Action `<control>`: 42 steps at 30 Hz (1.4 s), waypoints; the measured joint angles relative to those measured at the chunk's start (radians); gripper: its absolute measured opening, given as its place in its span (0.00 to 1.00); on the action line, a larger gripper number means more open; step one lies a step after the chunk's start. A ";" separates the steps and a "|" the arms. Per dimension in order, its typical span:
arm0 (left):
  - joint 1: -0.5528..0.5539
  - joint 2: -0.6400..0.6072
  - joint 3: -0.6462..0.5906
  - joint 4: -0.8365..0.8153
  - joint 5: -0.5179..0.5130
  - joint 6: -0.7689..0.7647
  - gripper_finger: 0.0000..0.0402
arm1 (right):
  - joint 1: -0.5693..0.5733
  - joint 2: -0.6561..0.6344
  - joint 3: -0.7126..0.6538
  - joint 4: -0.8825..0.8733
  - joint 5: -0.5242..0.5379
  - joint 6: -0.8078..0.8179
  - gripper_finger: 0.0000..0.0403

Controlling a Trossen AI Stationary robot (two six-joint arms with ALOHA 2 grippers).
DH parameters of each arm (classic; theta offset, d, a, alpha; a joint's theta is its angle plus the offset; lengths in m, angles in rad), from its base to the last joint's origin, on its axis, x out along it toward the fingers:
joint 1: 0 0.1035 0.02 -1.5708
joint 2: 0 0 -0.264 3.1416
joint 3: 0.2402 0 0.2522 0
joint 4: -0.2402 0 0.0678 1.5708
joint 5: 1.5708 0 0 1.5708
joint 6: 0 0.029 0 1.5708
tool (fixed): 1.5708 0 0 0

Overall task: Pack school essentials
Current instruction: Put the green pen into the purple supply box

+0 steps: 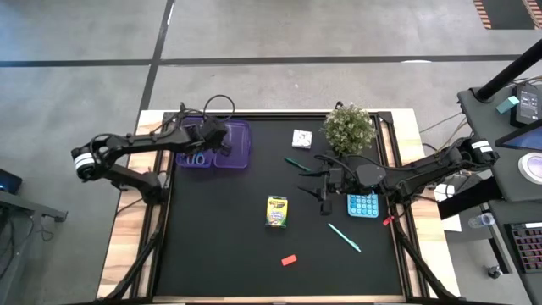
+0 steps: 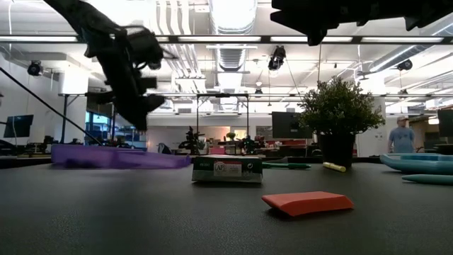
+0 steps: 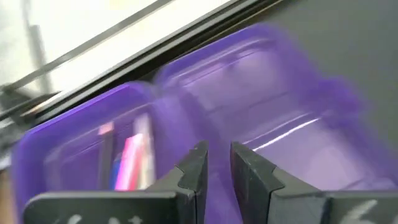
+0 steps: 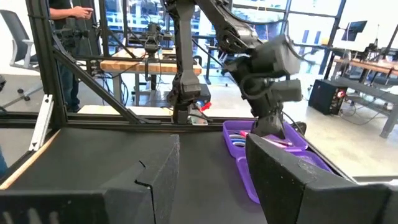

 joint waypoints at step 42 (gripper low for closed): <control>-0.650 -0.056 -0.029 0.508 0.007 0.030 0.13 | -0.269 0.549 0.692 -1.323 0.102 0.227 0.43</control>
